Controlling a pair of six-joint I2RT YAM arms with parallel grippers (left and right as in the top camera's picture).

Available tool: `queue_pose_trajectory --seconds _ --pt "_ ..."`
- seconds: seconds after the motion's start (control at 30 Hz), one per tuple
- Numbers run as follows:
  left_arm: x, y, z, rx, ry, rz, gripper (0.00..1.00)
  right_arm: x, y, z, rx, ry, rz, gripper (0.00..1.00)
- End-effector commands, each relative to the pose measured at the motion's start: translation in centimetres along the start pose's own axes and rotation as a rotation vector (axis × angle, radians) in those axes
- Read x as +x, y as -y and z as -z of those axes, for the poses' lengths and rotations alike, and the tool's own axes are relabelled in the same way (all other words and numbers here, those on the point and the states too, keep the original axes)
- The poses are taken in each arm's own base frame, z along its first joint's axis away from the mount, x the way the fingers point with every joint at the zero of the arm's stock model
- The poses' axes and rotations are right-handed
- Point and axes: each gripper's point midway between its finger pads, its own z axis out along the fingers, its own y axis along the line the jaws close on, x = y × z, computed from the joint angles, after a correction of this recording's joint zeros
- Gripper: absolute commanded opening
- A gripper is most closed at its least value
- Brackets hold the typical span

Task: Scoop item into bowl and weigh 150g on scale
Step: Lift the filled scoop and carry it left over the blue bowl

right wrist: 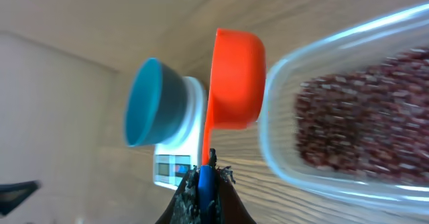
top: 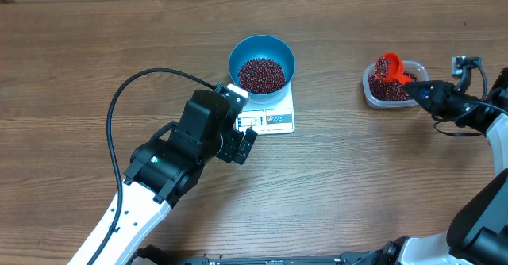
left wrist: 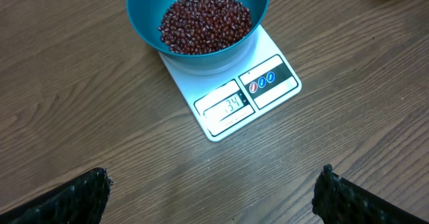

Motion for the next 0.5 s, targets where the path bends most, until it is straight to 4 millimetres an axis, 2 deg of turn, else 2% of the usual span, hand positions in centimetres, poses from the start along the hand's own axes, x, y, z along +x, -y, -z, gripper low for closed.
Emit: queue_pose_trajectory --seconds 0.0,0.13,0.27,0.33,0.47 --pt "0.2 0.1 -0.2 -0.001 -0.007 0.001 1.0 -0.1 -2.5 0.1 -0.163 0.015 -0.007 0.04" --pt "0.2 0.1 -0.2 -0.001 -0.007 0.001 1.0 -0.2 -3.4 0.2 -0.215 0.011 -0.073 0.04" --pt "0.2 0.1 -0.2 -0.001 -0.007 0.001 1.0 0.2 -4.2 -0.7 -0.23 -0.02 -0.095 0.04" --pt "0.2 0.1 -0.2 -0.001 -0.007 0.001 1.0 0.7 -5.0 -1.6 -0.246 -0.048 -0.076 0.04" --pt "0.2 0.1 -0.2 -0.001 -0.007 0.001 1.0 1.8 -7.9 -4.7 -0.305 -0.122 0.014 0.04"
